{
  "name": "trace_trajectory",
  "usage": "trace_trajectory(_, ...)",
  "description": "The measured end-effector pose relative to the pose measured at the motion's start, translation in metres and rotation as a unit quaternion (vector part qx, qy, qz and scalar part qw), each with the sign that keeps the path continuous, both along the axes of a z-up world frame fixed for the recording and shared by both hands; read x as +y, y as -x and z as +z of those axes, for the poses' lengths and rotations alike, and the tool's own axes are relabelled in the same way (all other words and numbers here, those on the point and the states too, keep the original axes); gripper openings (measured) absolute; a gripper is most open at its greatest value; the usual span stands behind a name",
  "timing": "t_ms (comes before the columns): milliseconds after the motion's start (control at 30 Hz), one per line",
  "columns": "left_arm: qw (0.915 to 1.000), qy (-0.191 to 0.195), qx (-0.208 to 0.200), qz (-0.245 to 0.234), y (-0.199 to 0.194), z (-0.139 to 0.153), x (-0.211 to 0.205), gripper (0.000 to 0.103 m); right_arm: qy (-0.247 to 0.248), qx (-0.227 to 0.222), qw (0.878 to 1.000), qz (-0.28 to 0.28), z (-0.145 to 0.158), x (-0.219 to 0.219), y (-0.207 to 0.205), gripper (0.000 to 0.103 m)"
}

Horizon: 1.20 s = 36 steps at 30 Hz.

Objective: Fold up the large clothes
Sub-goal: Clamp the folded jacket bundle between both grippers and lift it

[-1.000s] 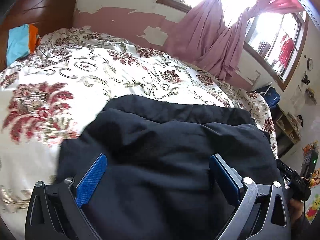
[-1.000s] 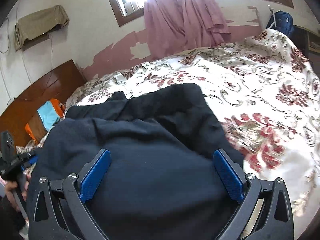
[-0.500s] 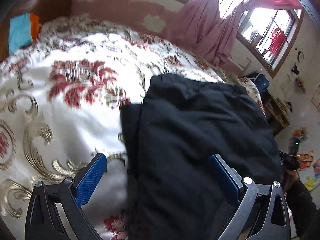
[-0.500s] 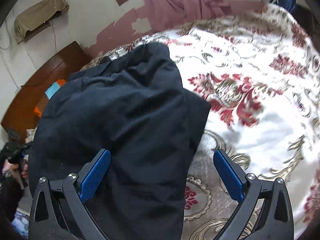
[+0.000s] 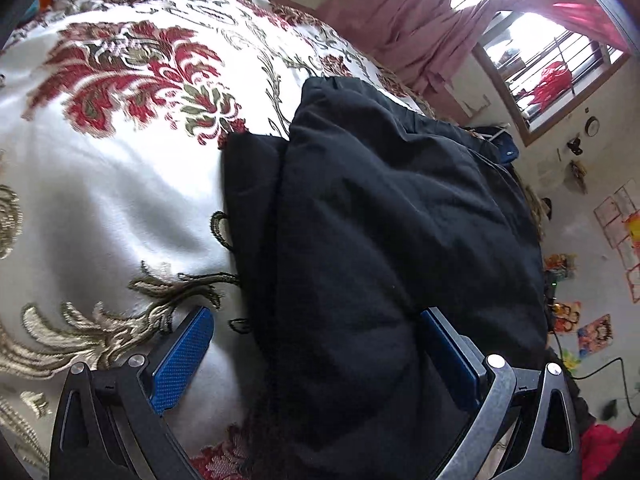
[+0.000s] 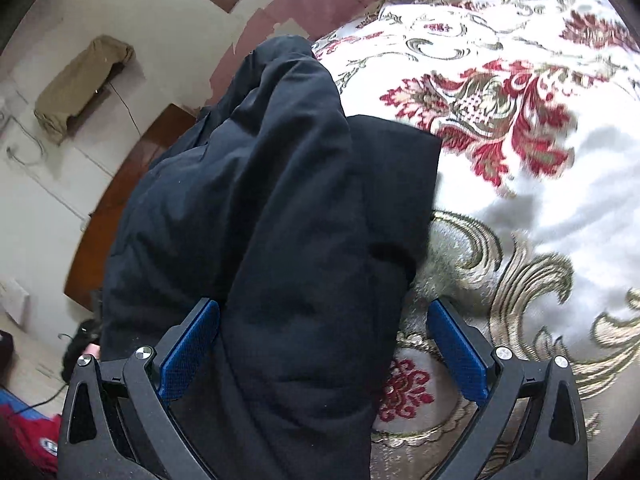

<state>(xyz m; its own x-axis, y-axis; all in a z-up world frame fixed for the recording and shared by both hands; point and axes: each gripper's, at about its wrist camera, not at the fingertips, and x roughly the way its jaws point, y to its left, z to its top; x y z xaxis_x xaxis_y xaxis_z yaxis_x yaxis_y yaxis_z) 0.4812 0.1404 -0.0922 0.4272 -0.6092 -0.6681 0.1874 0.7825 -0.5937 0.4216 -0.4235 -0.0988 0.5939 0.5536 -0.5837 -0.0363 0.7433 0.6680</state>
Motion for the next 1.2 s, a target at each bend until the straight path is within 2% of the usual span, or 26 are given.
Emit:
trace_trajectory(133,0.9997,0.014,0.01,-0.019,-0.005,-0.004,-0.006,0.103,-0.065,0.006,0.997,0.042,-0.006,0.01,-0.002,0.102)
trace_trajectory(267,0.9985,0.024,0.011,-0.048,-0.011,-0.006,-0.015,0.103,-0.048,0.005,0.997,0.058,0.002,0.033,-0.006,0.102)
trace_trajectory(400,0.997,0.037,0.02,-0.065,-0.017,-0.007,-0.024,0.103,-0.077,0.015,0.996,0.039,-0.004,0.032,-0.008,0.102)
trace_trajectory(600,0.9963,0.059,0.031,-0.054,-0.019,-0.006,-0.03,0.102,-0.075,0.003,0.997,0.016,-0.002,0.04,0.007,0.1)
trace_trajectory(633,0.9963,0.062,0.031,-0.051,-0.018,-0.006,-0.027,0.099,-0.069,0.001,0.997,0.014,0.001,0.043,0.01,0.097)
trace_trajectory(733,0.9961,0.072,0.034,-0.038,-0.016,-0.005,-0.029,0.08,-0.062,-0.004,0.998,0.009,0.01,0.045,0.012,0.088)
trace_trajectory(800,0.9963,0.074,0.038,-0.022,-0.013,-0.006,-0.028,0.071,-0.055,-0.008,0.998,0.003,0.016,0.046,0.014,0.082)
trace_trajectory(867,0.9963,0.076,0.04,-0.004,-0.009,-0.005,-0.027,0.058,-0.051,-0.012,0.999,-0.004,0.023,0.046,0.017,0.071)
trace_trajectory(1000,0.996,0.077,0.04,0.021,-0.003,-0.001,-0.024,0.041,-0.042,-0.023,0.999,-0.008,0.036,0.036,0.025,0.053)
trace_trajectory(1067,0.9967,0.073,0.026,0.022,0.002,0.006,-0.024,0.03,-0.04,-0.031,0.999,-0.01,0.047,0.036,0.03,0.039)
trace_trajectory(1200,0.9979,0.057,0.001,0.03,0.01,0.024,-0.028,0.022,-0.039,-0.044,0.998,-0.011,0.066,0.034,0.039,0.027)
